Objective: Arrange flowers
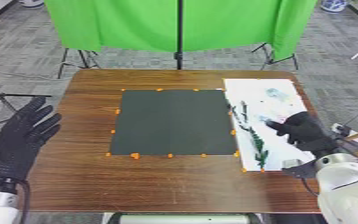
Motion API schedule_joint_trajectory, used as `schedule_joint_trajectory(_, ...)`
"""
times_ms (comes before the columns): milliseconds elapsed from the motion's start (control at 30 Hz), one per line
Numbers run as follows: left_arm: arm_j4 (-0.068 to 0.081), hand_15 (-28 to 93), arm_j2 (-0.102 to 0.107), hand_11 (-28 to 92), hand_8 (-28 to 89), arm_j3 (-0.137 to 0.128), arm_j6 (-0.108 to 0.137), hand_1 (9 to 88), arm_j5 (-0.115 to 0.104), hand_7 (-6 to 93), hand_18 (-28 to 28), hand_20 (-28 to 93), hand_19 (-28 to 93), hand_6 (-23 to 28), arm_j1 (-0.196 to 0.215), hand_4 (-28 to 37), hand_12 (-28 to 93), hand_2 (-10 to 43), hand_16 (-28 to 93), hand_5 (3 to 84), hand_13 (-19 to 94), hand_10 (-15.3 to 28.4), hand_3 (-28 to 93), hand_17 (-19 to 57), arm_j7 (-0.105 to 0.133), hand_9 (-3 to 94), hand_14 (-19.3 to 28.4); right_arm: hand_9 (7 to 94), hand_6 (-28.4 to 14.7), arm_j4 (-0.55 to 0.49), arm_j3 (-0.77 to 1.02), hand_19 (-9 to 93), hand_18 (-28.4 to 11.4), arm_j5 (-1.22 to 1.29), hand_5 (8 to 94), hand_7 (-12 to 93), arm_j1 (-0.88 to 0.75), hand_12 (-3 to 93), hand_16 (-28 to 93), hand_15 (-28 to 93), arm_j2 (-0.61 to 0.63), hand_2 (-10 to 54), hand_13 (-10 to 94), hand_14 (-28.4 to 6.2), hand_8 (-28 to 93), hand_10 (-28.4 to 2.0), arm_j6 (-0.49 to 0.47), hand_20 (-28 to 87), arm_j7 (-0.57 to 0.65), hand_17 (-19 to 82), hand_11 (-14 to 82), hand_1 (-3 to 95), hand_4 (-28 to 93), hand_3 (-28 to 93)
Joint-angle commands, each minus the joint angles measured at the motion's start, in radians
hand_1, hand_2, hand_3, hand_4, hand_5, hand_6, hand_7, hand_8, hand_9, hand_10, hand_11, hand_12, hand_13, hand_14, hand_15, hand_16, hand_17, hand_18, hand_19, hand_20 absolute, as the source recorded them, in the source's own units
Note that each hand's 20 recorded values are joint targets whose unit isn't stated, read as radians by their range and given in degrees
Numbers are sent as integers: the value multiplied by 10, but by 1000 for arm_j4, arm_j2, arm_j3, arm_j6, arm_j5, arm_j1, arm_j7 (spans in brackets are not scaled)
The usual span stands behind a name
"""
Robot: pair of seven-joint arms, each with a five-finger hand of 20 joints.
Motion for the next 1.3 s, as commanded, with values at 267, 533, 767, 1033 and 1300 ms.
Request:
schedule_joint_trajectory(267,-5,277,6,201,-112,-14,-26,243,20,224,228,55,436,7,21,-283,152,-83,13,294,211,106,682,-96,-38,245,139,776,-10,98,-157,932,-238,-167,753,497,241,340,271,833,115,-90,709,-135,-177,-132,-460,419,94,359,585,108,-283,598)
schedule_joint_trajectory(533,-1,279,24,207,-112,-10,-15,242,15,224,228,54,437,7,15,-283,151,-83,10,295,213,106,683,-96,-27,249,139,776,-10,134,-228,932,-236,-166,755,491,300,345,272,832,190,-77,711,-134,-178,-132,-648,420,62,362,583,89,-283,631)
schedule_joint_trajectory(767,-3,279,25,206,-111,-11,-11,241,14,222,228,53,437,7,22,-283,150,-81,9,296,213,106,681,-96,-25,249,140,788,-7,165,-343,932,-232,-194,767,491,374,343,272,837,211,-72,723,-131,-179,-132,-670,435,34,386,585,87,-283,650)
schedule_joint_trajectory(1033,1,280,34,205,-110,-4,-17,241,14,221,228,53,437,8,12,-283,151,-80,9,296,213,105,682,-96,-31,248,140,850,16,230,-475,932,-231,-164,827,497,425,348,283,841,170,-85,778,-114,-179,-117,-721,494,99,439,586,189,-281,724)
schedule_joint_trajectory(1300,1,280,29,205,-109,-5,-13,241,16,221,228,53,437,8,17,-283,152,-78,9,295,213,104,684,-97,-39,244,140,920,20,251,-436,932,-212,-118,853,579,348,337,291,816,133,-95,836,-86,-71,-99,-702,514,124,485,548,356,-273,858)
